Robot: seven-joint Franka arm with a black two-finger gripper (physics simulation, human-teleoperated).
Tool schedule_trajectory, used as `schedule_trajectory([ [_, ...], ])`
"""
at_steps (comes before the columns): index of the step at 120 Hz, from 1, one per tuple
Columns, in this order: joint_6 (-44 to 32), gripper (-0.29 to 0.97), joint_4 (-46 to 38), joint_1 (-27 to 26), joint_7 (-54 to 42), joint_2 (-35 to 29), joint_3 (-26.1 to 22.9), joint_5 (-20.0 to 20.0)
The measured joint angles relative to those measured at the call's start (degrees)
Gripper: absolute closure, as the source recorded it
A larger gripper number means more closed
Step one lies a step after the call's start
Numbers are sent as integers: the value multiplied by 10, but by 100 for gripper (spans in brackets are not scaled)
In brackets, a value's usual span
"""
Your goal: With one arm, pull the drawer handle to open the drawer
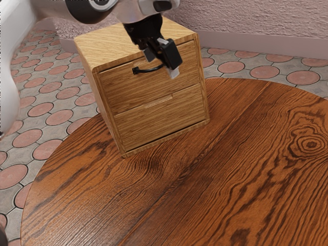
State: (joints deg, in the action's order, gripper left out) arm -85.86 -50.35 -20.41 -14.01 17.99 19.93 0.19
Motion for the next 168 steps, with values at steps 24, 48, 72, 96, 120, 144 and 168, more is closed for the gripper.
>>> schedule_trajectory([
  [24, -49, 0, -2, 20, 77, 15, 3, 21],
  [48, -79, 0, -34, -14, 82, 21, -11, 64],
  [72, -53, 0, -42, -45, 69, -9, -32, 114],
  [96, 25, 0, -40, -47, 51, -17, -43, 114],
  [120, -49, 0, -17, 18, 1, 50, -45, 136],
  [144, -135, 0, -11, 43, -82, 74, -51, 130],
  [168, -200, 0, 14, 39, -144, 84, -76, 126],
])
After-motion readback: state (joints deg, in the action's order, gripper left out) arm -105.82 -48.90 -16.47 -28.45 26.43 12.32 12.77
